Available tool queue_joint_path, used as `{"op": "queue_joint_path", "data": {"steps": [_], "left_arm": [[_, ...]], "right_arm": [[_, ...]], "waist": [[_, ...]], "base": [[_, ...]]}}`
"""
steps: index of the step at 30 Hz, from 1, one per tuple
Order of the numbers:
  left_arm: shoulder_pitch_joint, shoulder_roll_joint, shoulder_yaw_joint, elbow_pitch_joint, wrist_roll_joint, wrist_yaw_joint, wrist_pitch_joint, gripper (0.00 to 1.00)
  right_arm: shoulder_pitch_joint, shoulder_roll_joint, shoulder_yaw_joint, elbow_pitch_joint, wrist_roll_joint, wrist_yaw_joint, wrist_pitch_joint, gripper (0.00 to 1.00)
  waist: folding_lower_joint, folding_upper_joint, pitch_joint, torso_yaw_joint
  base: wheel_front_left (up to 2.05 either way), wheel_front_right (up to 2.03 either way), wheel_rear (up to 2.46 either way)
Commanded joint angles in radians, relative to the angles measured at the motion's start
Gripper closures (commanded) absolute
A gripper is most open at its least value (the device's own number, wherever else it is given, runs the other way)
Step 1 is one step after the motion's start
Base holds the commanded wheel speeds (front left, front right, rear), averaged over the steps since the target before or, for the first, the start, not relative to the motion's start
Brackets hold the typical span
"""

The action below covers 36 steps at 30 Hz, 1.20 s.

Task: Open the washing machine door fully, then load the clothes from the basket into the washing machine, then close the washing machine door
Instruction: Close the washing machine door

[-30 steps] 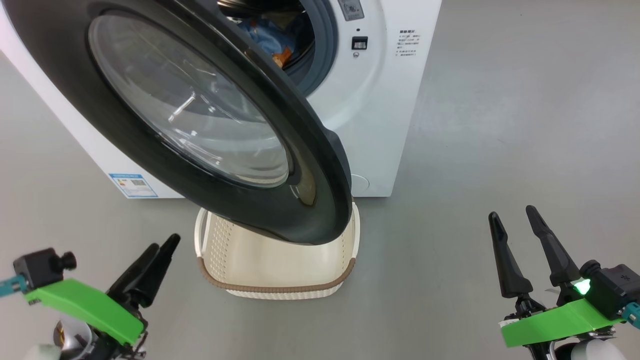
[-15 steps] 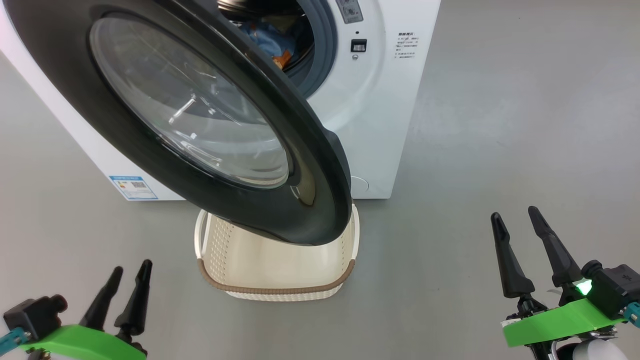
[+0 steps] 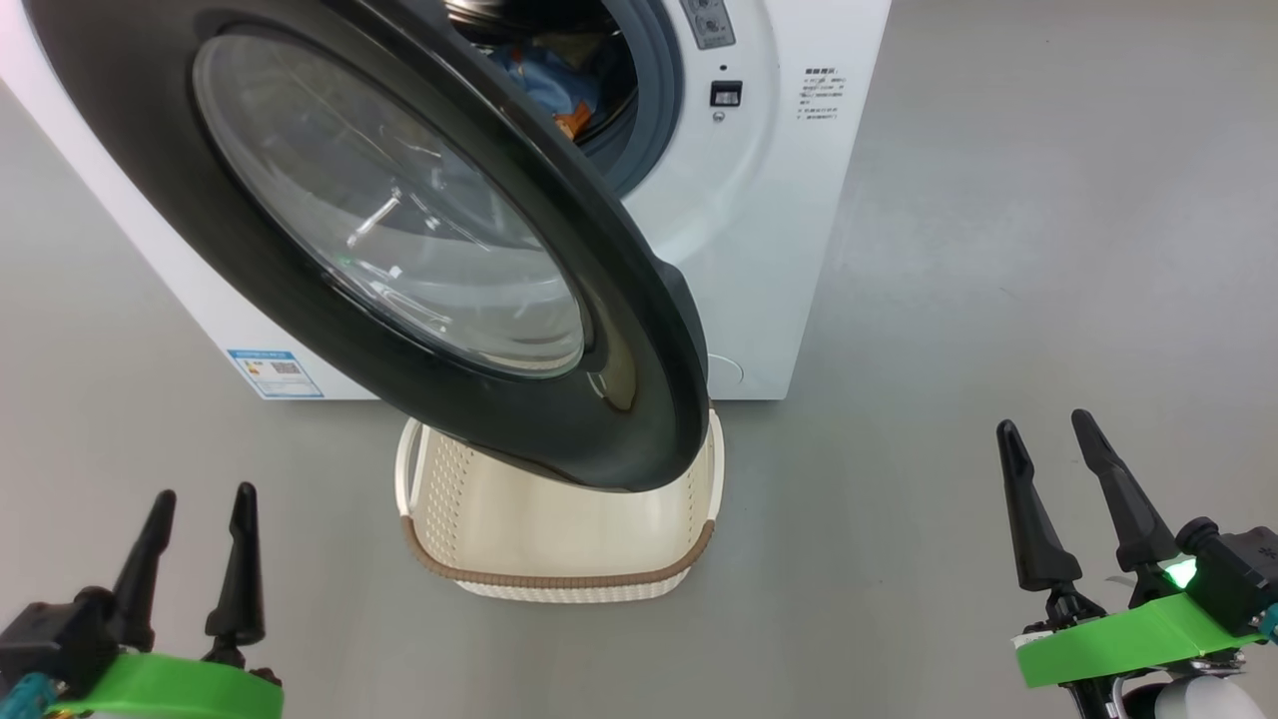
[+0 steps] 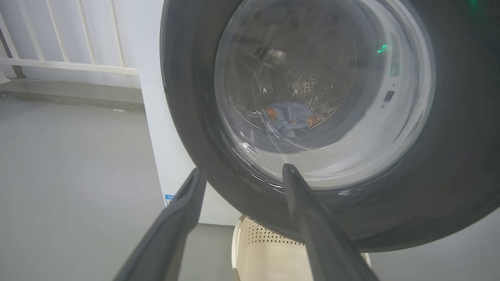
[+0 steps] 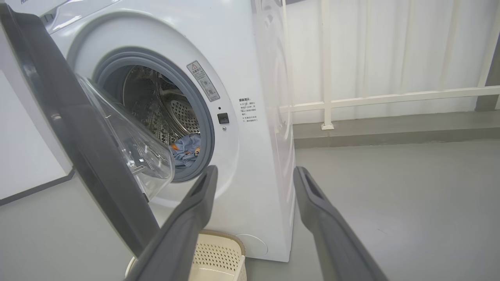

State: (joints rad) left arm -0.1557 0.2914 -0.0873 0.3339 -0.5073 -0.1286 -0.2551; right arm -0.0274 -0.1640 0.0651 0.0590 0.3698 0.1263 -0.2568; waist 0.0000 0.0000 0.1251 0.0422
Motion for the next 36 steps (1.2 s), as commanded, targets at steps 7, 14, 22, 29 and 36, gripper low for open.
{"op": "queue_joint_path", "data": {"steps": [7, 14, 22, 29, 36], "left_arm": [[0.035, -0.064, 0.142, -0.091, 0.192, -0.002, -0.007, 0.00], [0.052, -0.102, 0.173, -0.094, 0.232, -0.002, -0.007, 0.00], [0.051, -0.114, 0.180, -0.085, 0.245, -0.002, -0.007, 0.00], [0.049, -0.122, 0.169, -0.086, 0.249, -0.002, -0.007, 0.00], [0.058, -0.144, 0.155, -0.099, 0.245, -0.002, -0.007, 0.00]], "right_arm": [[0.012, -0.013, 0.019, -0.021, 0.002, 0.004, -0.005, 0.00], [0.009, -0.010, 0.016, -0.022, 0.003, 0.004, -0.005, 0.00], [0.007, -0.010, 0.010, -0.022, 0.003, 0.004, -0.005, 0.00], [0.004, -0.007, 0.018, -0.019, 0.003, 0.004, -0.005, 0.36], [-0.070, 0.007, 0.051, -0.017, 0.027, 0.004, -0.005, 1.00]], "waist": [[0.0000, 0.0000, -0.007, -0.002], [0.0000, 0.0000, 0.000, -0.003], [0.0000, 0.0000, 0.009, -0.002], [0.0000, 0.0000, 0.003, 0.008], [0.0000, 0.0000, -0.006, 0.031]], "base": [[0.00, 0.00, 0.00], [0.00, 0.00, 0.00], [0.00, 0.00, 0.00], [0.00, 0.00, 0.00], [0.00, 0.00, 0.00]]}}
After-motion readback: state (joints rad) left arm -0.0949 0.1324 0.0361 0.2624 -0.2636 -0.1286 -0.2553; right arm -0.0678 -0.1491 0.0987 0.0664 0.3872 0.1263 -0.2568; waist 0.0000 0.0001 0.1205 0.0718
